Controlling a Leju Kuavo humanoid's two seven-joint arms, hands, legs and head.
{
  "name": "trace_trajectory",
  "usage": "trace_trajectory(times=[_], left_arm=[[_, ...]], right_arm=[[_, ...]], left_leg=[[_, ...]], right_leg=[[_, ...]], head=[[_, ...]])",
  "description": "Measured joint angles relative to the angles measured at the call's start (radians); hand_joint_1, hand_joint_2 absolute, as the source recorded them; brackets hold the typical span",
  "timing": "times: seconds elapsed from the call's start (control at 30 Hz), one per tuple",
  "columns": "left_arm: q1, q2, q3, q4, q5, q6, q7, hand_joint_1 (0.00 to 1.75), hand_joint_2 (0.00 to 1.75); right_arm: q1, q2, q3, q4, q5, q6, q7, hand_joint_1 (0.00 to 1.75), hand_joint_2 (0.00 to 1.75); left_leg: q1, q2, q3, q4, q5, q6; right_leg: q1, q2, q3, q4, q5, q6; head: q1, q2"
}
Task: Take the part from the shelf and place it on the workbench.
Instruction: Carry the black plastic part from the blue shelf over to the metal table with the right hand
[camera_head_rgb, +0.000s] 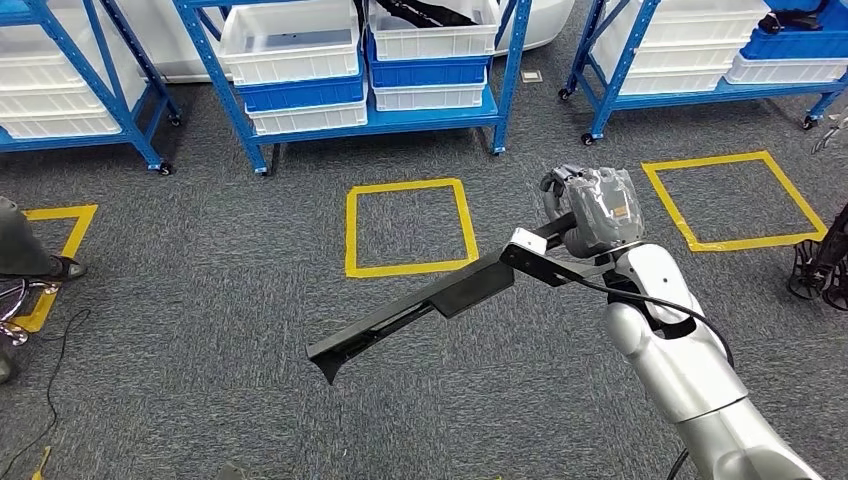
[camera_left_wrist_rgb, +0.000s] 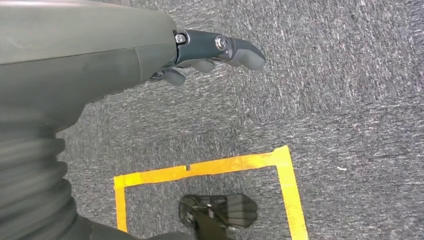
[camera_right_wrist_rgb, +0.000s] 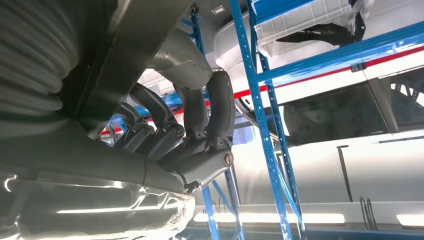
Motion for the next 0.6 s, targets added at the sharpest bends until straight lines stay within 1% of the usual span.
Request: trace_trajectory(times=[0.03,0.07,0.1,0.13,0.17,0.2,0.23,0.27,0.3,0.33,0.37,0.4,0.43,0.47,0.5,0.53,0.57,0.6], left_arm=[[-0.002,0.0,0.0,0.0,0.0,0.0,-0.001,0.0,1.75],[-0.004,0.0,0.0,0.0,0.001,0.001,-0.002,0.0,1.75],[-0.005,0.0,0.0,0.0,0.0,0.002,-0.002,0.0,1.75],[-0.006,0.0,0.0,0.0,0.0,0.002,-0.002,0.0,1.75],[-0.008,-0.002,0.0,0.0,-0.001,0.002,-0.002,0.0,1.75],[-0.01,-0.003,0.0,-0.001,-0.002,0.002,-0.001,0.0,1.75],[-0.012,-0.004,0.0,-0.001,-0.003,0.002,-0.001,0.0,1.75],[-0.014,-0.005,0.0,-0.001,-0.003,0.002,0.0,0.0,1.75],[-0.015,-0.005,0.0,-0.001,-0.004,0.001,0.001,0.0,1.75],[-0.016,-0.005,0.0,-0.002,-0.004,0.0,0.002,0.0,1.75],[-0.016,-0.006,0.0,-0.002,-0.006,-0.001,0.003,0.0,1.75],[-0.016,-0.007,0.0,-0.002,-0.008,0.0,0.005,0.0,1.75],[-0.017,-0.008,0.0,-0.002,-0.01,0.001,0.007,0.0,1.75],[-0.017,-0.009,0.0,-0.003,-0.011,0.002,0.008,0.0,1.75],[-0.018,-0.01,0.0,-0.003,-0.011,0.003,0.009,0.0,1.75],[-0.019,-0.011,0.0,-0.004,-0.011,0.004,0.01,0.0,1.75],[-0.02,-0.011,0.0,-0.005,-0.011,0.004,0.01,0.0,1.75],[-0.02,-0.011,0.0,-0.006,-0.011,0.004,0.01,0.0,1.75]], right_arm=[[-0.003,-0.002,-0.002,-0.005,-0.001,0.0,0.0,1.75,1.75],[-0.005,-0.004,-0.004,-0.01,-0.002,0.001,0.0,1.75,1.75],[-0.007,-0.007,-0.006,-0.013,-0.003,0.002,0.001,1.75,1.75],[-0.009,-0.01,-0.008,-0.015,-0.004,0.003,0.002,1.75,1.75],[-0.009,-0.014,-0.011,-0.017,-0.005,0.004,0.003,1.75,1.75],[-0.01,-0.019,-0.014,-0.019,-0.006,0.004,0.004,1.75,1.75],[-0.011,-0.024,-0.017,-0.02,-0.006,0.004,0.006,1.75,1.75],[-0.01,-0.028,-0.019,-0.022,-0.005,0.004,0.008,1.75,1.75],[-0.009,-0.029,-0.02,-0.024,-0.003,0.004,0.012,1.75,1.75],[-0.005,-0.03,-0.021,-0.026,-0.001,0.003,0.015,1.75,1.75],[-0.001,-0.03,-0.021,-0.029,0.001,0.003,0.018,1.75,1.75],[0.002,-0.03,-0.021,-0.032,0.003,0.005,0.021,1.75,1.75],[0.004,-0.029,-0.021,-0.035,0.002,0.011,0.021,1.75,1.75],[0.005,-0.029,-0.021,-0.04,0.0,0.018,0.021,1.75,1.75],[0.004,-0.028,-0.021,-0.046,-0.001,0.026,0.019,1.75,1.75],[0.002,-0.027,-0.022,-0.052,-0.001,0.032,0.018,1.75,1.75],[0.002,-0.026,-0.022,-0.058,0.002,0.034,0.017,1.75,1.75],[0.003,-0.024,-0.023,-0.062,0.005,0.034,0.016,1.75,1.75]], left_leg=[[-0.004,-0.003,0.03,-0.046,-0.013,0.005],[-0.009,-0.004,0.042,-0.068,-0.02,0.009],[-0.013,-0.004,0.041,-0.077,-0.012,0.015],[-0.013,-0.001,0.037,-0.085,0.0,0.023],[-0.013,0.002,0.032,-0.094,0.014,0.03],[-0.012,0.004,0.021,-0.103,0.031,0.039],[-0.011,0.006,0.007,-0.107,0.046,0.045],[-0.013,0.005,-0.011,-0.109,0.06,0.05],[-0.014,0.005,-0.03,-0.108,0.074,0.052],[-0.016,0.005,-0.048,-0.108,0.087,0.052],[-0.018,0.006,-0.067,-0.108,0.1,0.051],[-0.02,0.006,-0.085,-0.107,0.114,0.049],[-0.022,0.006,-0.102,-0.107,0.128,0.047],[-0.025,0.006,-0.118,-0.106,0.142,0.044],[-0.028,0.003,-0.131,-0.104,0.154,0.04],[-0.032,0.001,-0.139,-0.104,0.167,0.035],[-0.035,-0.001,-0.144,-0.107,0.18,0.031],[-0.036,-0.004,-0.147,-0.112,0.193,0.026]], right_leg=[[0.0,0.0,-0.003,-0.002,0.008,0.007],[-0.001,0.0,-0.004,-0.005,0.016,0.016],[-0.001,0.0,-0.005,-0.01,0.026,0.025],[0.0,0.0,-0.007,-0.01,0.029,0.03],[0.002,0.0,-0.015,-0.002,0.019,0.03],[0.004,0.001,-0.03,0.027,-0.012,0.024],[0.005,0.002,-0.05,0.074,-0.056,0.014],[0.006,0.002,-0.073,0.139,-0.104,0.006],[0.006,0.002,-0.092,0.209,-0.142,0.003],[0.006,0.002,-0.102,0.265,-0.154,0.008],[0.007,0.002,-0.101,0.301,-0.144,0.017],[0.008,0.002,-0.086,0.306,-0.117,0.028],[0.01,0.002,-0.054,0.28,-0.09,0.034],[0.012,0.002,-0.001,0.223,-0.079,0.032],[0.017,0.004,0.065,0.136,-0.088,0.024],[0.021,0.006,0.117,0.057,-0.11,0.014],[0.025,0.007,0.154,-0.004,-0.13,0.006],[0.028,0.008,0.166,-0.04,-0.138,0.0]], head=[[0.0,0.0],[0.0,0.0],[0.0,0.0],[-0.001,0.0],[0.0,0.0],[0.002,0.0],[0.004,0.0],[0.005,0.0],[0.007,0.0],[0.008,0.0],[0.008,0.0],[0.008,0.0],[0.008,0.0],[0.009,0.0],[0.009,0.0],[0.009,0.0],[0.009,0.0],[0.008,0.0]])
